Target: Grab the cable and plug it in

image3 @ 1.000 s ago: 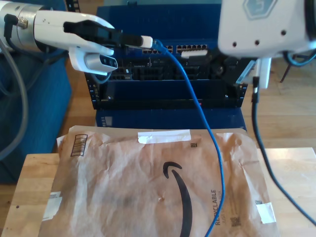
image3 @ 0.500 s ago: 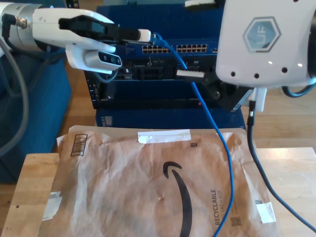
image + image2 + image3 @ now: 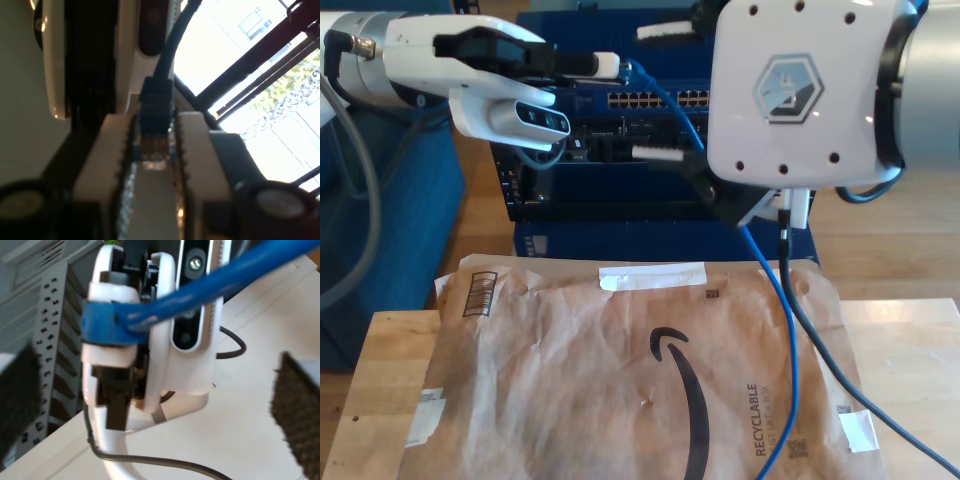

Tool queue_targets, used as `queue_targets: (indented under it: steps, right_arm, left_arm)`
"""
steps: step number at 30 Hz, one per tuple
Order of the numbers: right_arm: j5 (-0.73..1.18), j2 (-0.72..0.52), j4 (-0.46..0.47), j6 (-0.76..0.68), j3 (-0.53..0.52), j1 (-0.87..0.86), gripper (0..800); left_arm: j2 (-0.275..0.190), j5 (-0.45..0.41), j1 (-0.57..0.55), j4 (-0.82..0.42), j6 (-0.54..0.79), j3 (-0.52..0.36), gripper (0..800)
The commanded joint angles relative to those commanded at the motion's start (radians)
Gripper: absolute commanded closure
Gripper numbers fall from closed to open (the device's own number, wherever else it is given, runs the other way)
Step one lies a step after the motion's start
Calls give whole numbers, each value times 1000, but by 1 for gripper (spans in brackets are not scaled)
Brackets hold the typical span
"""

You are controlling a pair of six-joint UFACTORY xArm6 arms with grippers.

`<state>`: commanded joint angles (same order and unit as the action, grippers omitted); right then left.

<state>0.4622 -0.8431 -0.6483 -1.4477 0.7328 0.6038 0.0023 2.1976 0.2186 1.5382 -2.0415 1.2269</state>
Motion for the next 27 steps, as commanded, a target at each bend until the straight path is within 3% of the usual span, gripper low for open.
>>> queue_targets:
  steps: [4, 10, 27]
  right_arm:
    - [-11, 0, 0, -2, -3, 2, 312]
    - [-14, 0, 0, -3, -6, 3, 363]
    - [-12, 0, -32, -3, 9, 6, 379]
  left_arm:
    - [0, 14, -2, 2, 0, -2, 787]
    - [0, 28, -2, 3, 2, -3, 787]
    - [3, 49, -6, 34, 2, -6, 784]
